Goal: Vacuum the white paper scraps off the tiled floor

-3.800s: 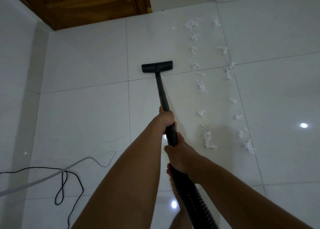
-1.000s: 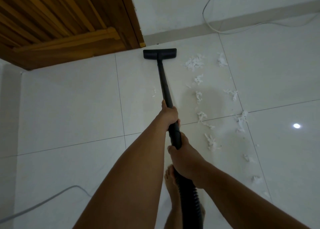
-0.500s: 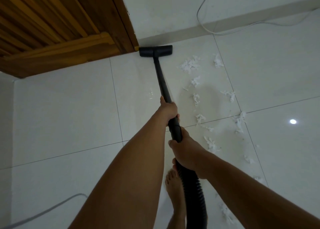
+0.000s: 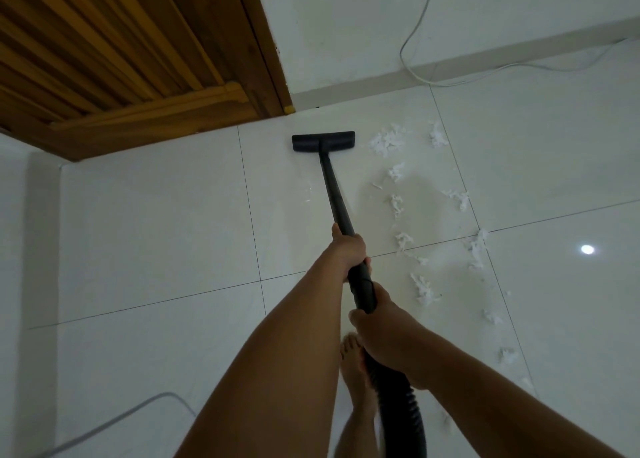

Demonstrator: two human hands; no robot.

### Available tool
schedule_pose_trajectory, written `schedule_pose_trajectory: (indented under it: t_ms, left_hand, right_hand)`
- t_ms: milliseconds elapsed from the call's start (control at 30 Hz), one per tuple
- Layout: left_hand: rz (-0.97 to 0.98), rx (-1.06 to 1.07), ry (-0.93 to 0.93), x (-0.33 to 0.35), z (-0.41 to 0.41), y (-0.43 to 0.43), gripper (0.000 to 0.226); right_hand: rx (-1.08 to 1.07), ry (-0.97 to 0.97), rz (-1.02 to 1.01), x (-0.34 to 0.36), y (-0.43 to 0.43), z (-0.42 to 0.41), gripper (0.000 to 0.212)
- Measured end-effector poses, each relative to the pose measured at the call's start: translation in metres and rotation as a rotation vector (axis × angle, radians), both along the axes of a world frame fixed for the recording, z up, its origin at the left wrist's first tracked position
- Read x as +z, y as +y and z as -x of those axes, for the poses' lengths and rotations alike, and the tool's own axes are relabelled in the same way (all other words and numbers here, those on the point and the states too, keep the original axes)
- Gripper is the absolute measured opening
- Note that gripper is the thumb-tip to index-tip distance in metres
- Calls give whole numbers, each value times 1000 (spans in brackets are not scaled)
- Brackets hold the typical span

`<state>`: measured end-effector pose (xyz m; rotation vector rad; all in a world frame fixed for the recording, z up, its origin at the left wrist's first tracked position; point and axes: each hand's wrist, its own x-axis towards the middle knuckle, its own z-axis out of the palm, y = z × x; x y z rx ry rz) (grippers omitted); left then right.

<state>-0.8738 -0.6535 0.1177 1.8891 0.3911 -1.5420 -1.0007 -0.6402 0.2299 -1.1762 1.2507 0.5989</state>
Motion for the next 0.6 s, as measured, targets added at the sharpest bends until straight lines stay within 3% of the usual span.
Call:
schedule_pose_trajectory:
  t_ms: [600]
  left_hand:
    - [-23, 68, -13, -11, -31, -17, 51]
  right_hand:
    - [-44, 15, -45, -13, -16, -34, 55]
